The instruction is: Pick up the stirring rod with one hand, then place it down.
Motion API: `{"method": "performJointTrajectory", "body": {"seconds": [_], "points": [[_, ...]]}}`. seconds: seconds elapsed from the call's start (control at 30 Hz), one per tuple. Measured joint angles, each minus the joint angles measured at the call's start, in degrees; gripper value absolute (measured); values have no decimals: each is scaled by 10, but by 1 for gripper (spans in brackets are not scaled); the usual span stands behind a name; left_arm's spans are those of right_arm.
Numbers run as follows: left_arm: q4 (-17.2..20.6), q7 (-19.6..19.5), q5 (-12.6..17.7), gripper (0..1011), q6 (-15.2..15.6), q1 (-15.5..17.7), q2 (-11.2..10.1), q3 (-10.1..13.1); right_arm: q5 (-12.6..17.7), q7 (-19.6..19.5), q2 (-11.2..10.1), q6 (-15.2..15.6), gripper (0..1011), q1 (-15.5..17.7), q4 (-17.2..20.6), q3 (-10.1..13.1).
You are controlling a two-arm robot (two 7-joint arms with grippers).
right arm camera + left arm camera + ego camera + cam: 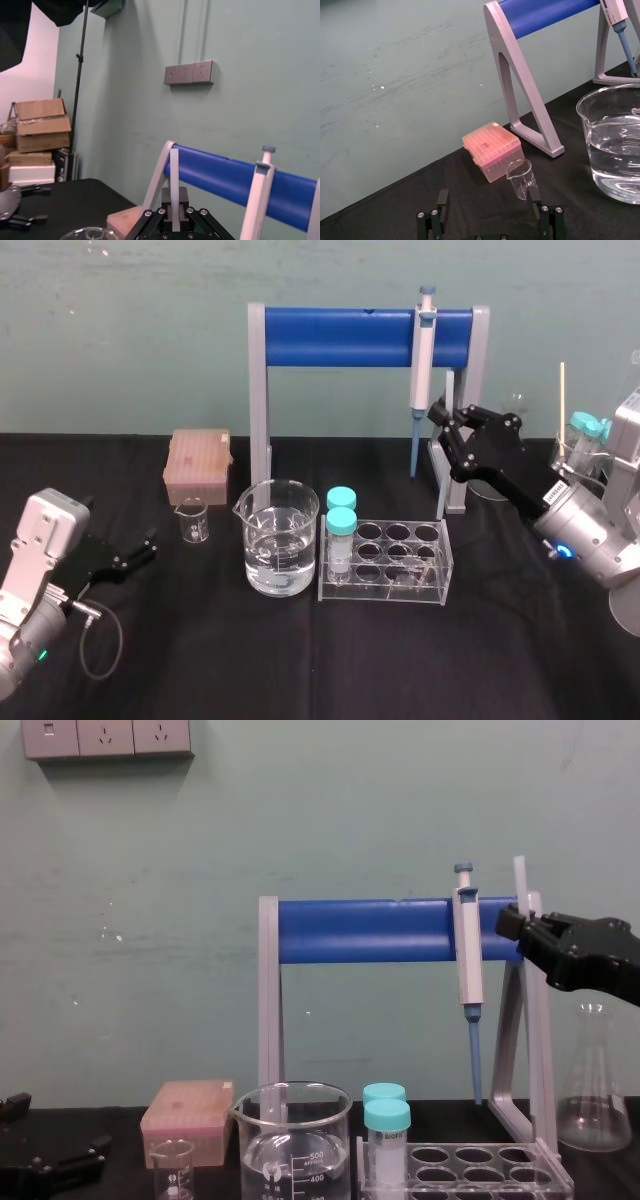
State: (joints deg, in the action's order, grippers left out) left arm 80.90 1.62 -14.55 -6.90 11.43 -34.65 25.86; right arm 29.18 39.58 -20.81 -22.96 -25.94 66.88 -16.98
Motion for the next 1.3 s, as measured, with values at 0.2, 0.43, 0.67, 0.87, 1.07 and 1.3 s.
{"method": "performJointTrajectory", "body": {"seconds": [0.2, 0.43, 0.67, 0.87, 1.07, 1.3], "points": [[0, 0, 0, 1000, 0, 0, 0, 0, 8, 9, -8, 24, 72, 10, 10, -3], [0, 0, 0, 1000, 0, 0, 0, 0, 8, 12, -15, 32, 72, 15, 12, -8], [0, 0, 0, 1000, 0, 0, 0, 0, 10, 21, -16, 33, 72, 9, -5, -12], [0, 0, 0, 1000, 0, 0, 0, 0, 22, 43, -12, 31, 72, -1, -28, -17], [0, 0, 0, 1000, 0, 0, 0, 0, 27, 61, -7, 23, 72, -15, -53, -25], [0, 0, 0, 1000, 0, 0, 0, 0, 33, 75, 0, 24, 72, -27, -80, -32]]}}
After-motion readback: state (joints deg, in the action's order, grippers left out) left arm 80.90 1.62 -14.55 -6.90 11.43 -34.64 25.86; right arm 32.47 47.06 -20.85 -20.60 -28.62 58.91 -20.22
